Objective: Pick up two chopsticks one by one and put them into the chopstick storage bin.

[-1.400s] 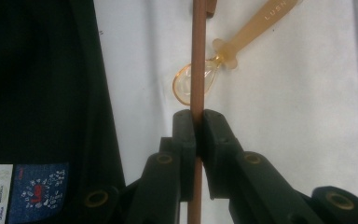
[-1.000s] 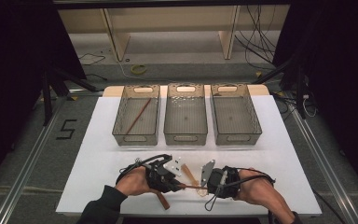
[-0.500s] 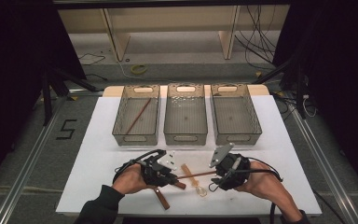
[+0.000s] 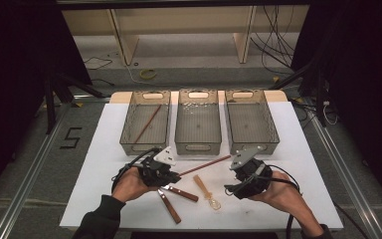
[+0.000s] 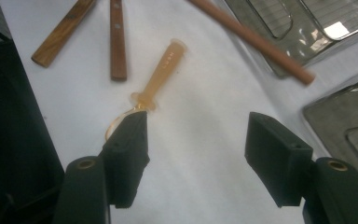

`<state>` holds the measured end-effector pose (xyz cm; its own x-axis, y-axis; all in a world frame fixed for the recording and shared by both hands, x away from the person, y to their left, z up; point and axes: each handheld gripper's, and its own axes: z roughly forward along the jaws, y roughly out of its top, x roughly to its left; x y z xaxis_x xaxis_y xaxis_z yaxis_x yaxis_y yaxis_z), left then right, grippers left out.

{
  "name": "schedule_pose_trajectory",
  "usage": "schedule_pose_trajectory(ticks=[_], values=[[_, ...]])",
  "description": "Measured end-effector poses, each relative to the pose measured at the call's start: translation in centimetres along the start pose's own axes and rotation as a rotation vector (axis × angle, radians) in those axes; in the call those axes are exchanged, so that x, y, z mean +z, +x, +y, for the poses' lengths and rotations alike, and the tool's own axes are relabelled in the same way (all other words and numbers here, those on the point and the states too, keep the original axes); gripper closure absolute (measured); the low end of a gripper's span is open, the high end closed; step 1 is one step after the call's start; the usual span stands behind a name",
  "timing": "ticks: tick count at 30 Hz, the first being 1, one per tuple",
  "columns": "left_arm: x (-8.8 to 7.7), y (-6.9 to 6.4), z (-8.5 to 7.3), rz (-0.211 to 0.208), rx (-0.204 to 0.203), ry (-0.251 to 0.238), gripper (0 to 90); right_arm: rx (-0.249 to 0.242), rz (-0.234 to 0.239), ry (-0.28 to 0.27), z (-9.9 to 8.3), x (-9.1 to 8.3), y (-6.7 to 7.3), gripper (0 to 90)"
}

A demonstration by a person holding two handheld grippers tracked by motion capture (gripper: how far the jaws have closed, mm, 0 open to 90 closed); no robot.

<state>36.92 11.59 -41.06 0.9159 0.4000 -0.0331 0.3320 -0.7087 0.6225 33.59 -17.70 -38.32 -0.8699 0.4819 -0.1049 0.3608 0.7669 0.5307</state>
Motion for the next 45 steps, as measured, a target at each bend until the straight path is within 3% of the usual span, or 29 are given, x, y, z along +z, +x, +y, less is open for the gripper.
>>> schedule_pose_trajectory(ticks=[13,22,30,45], values=[[-3.1,4.0,-1.1,0.106,-0.141,-0.109,84.3,0.101,0.033,0.006,-2.0,2.0,0.0,35.9],[-4.9,7.5,-1.4,0.174,-0.252,-0.184,84.4,0.140,0.048,0.012,-2.9,2.5,-0.5,33.0],[-5.8,10.3,-1.5,0.229,-0.317,-0.195,84.4,0.142,0.054,0.017,-3.2,2.7,-0.4,33.2],[-5.2,14.8,-2.5,0.283,-0.440,-0.202,84.3,0.157,0.052,0.012,-3.4,2.7,-0.6,32.6]])
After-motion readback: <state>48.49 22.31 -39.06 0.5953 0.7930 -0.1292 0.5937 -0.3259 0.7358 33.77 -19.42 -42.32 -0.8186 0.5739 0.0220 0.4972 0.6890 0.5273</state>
